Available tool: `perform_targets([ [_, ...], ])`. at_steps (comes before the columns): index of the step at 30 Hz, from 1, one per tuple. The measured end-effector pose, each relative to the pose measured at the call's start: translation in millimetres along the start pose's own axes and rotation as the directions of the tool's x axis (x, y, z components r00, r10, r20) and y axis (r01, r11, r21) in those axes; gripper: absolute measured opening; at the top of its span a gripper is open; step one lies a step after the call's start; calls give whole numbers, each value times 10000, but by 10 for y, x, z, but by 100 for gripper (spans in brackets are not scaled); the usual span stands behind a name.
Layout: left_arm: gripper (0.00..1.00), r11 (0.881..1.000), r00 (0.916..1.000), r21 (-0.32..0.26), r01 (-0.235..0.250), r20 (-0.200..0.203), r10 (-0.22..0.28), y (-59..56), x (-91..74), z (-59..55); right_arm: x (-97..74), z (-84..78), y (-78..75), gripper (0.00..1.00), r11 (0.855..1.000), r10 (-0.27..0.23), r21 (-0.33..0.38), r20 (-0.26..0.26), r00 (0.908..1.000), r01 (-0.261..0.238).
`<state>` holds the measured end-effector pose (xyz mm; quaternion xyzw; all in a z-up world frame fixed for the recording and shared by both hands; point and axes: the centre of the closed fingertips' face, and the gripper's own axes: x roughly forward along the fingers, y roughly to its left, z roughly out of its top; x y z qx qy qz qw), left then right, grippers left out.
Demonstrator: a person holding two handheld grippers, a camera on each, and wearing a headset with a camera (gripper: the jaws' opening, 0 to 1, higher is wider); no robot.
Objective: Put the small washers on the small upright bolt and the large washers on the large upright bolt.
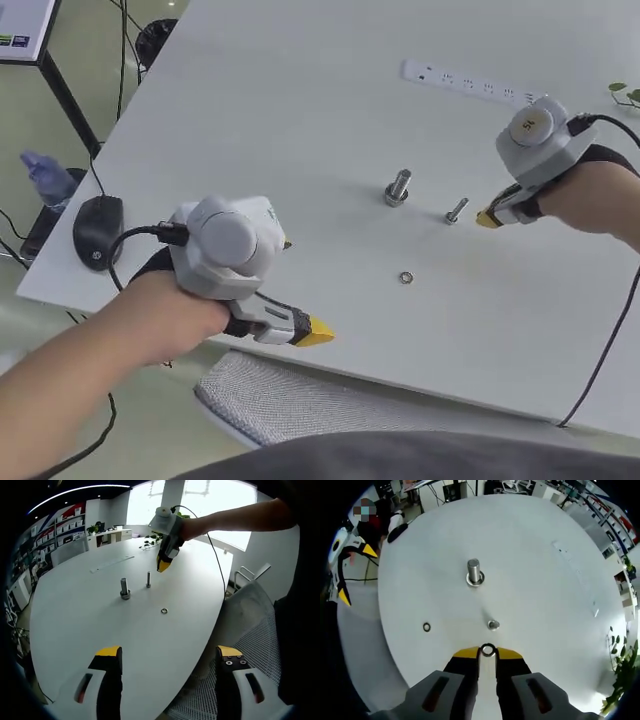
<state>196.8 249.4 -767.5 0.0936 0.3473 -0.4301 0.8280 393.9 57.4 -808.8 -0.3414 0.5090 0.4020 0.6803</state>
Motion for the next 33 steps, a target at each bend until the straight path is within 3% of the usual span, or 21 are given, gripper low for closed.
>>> perform_targets([
  [5,76,10000,10000,3,2,59,-2,23,11,23,-45,110,23,12,9997,-34,-237,90,10000,37],
  [9,77,10000,9999,-19,-19,109,19,69,25,33,-1,158,-53,12,9991,-19,-423,52,10000,21],
  [14,79,10000,10000,75,-28,-56,29,114,64,-22,46,217,-77,12,9985,62,-539,-69,10000,-65],
  [19,82,9999,10000,-105,-18,62,18,154,72,-4,84,223,-122,12,9982,112,-595,-224,9997,-125],
  [24,87,9999,9999,-113,-77,78,78,184,88,-4,116,233,-57,12,9973,291,-659,-281,9992,-309],
  [33,85,10000,9999,-19,57,-91,-58,163,108,-32,110,244,-62,12,9973,257,-679,-382,9989,-282],
])
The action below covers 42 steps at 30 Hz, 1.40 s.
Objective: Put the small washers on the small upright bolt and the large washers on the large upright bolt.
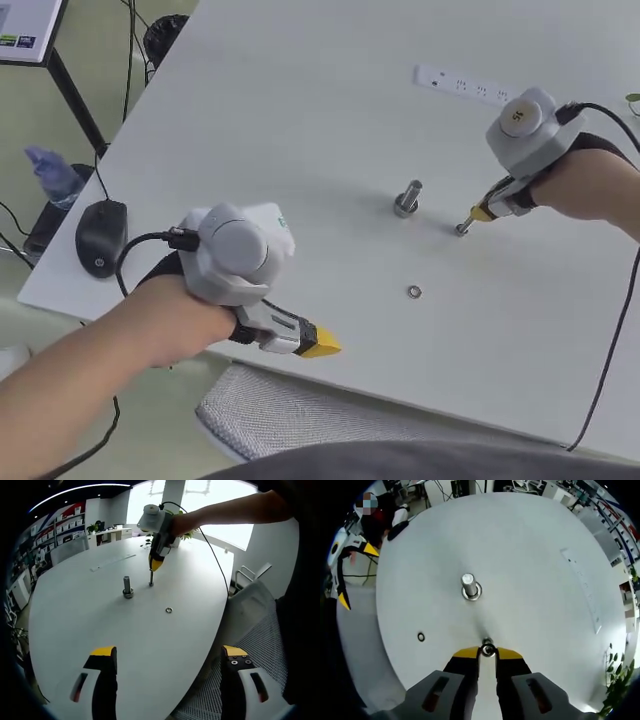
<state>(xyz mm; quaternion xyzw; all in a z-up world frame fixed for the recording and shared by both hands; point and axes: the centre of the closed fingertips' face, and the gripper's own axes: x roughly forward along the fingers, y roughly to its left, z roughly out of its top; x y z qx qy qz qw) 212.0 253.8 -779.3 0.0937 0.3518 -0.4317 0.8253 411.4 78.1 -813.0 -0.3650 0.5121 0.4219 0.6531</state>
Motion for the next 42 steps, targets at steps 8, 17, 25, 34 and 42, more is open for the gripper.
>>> perform_targets([
  [8,84,9999,9999,-64,106,-12,-106,-28,30,-25,-10,-35,8,12,9999,-76,-145,-151,9999,74],
  [17,81,9999,9999,-136,93,-99,-94,-22,-8,-70,33,-33,53,12,9996,-88,-257,-311,9995,80],
  [25,80,9996,9996,-233,137,-258,-143,-32,-8,-174,154,-14,60,12,9992,8,-405,-468,9989,-27],
  [34,80,9993,9994,-337,170,-301,-180,-39,-10,-196,355,-59,45,13,9974,40,-718,-661,9978,-88],
  [42,79,9990,9987,-402,187,-471,-206,-36,2,-234,460,-94,31,13,9961,125,-858,-819,9966,-196],
])
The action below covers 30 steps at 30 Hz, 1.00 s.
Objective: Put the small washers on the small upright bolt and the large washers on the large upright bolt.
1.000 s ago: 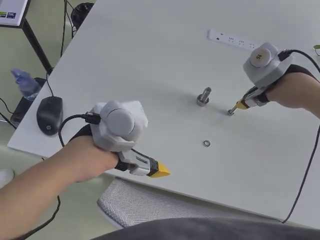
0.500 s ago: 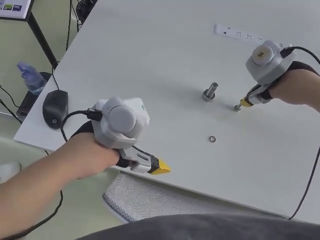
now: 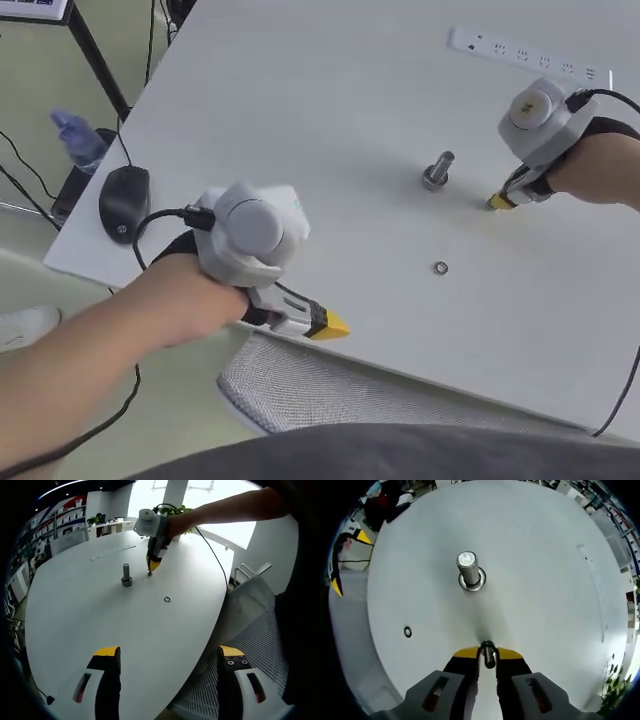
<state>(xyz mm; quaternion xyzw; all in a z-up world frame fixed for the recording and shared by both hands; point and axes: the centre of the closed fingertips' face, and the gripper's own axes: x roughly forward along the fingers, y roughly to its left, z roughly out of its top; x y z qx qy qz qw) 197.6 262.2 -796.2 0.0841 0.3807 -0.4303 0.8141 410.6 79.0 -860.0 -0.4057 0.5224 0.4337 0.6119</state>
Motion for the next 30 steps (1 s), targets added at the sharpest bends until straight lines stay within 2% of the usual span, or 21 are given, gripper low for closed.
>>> perform_targets([
  [6,78,10000,10000,-88,-22,-66,21,13,-12,-16,42,-22,6,13,9999,76,-81,-137,9999,-77],
  [15,76,9998,9998,-174,29,-180,-32,33,-2,-75,19,-10,45,13,9998,110,-140,-89,9999,-111],
  [22,75,9998,9999,-173,47,-153,-49,23,-3,-57,3,-7,63,13,9995,21,-311,-234,9997,-28],
  [25,75,9998,9998,-184,78,-157,-81,10,-6,-63,69,-3,-18,14,9998,31,-199,-240,9997,-36],
  [30,74,9998,9998,-185,71,-199,-75,11,-14,-79,65,-4,-10,15,9997,22,-260,-241,9997,-28],
])
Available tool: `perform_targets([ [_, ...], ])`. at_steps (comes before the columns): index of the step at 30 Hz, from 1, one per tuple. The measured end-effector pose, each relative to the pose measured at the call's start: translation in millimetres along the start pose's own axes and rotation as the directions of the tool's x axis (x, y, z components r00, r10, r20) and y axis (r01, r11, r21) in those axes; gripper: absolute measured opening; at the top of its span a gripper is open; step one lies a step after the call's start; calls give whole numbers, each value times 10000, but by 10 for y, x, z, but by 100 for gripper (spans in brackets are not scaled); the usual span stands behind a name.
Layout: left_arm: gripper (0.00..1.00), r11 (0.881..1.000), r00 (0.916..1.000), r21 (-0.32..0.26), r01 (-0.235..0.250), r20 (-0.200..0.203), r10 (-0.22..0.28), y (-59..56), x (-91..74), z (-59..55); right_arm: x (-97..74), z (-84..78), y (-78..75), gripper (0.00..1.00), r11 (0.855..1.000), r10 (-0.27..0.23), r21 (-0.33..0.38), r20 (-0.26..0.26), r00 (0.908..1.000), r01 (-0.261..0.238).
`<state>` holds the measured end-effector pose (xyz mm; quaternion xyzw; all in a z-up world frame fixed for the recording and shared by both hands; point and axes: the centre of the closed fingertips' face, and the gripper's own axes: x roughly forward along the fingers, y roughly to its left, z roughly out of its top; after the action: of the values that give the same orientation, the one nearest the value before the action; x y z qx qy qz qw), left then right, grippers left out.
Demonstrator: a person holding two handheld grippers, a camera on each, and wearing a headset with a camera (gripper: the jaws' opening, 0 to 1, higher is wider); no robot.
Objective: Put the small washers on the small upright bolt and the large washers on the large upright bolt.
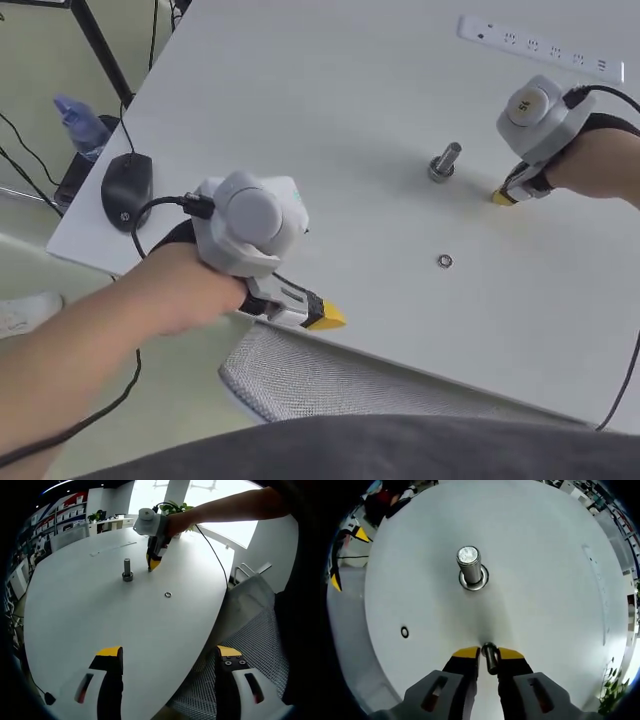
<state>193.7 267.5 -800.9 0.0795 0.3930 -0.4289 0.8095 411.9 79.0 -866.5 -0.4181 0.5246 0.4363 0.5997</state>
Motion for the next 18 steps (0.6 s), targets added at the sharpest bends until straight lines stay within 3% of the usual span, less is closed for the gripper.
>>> perform_targets([
  [4,74,10000,10000,9,-28,3,28,3,-6,0,6,-14,6,24,10000,59,37,-7,10000,-59],
  [18,74,9999,9999,12,-107,76,107,-13,-53,5,-122,24,29,26,9999,173,-12,224,9996,-172],
])
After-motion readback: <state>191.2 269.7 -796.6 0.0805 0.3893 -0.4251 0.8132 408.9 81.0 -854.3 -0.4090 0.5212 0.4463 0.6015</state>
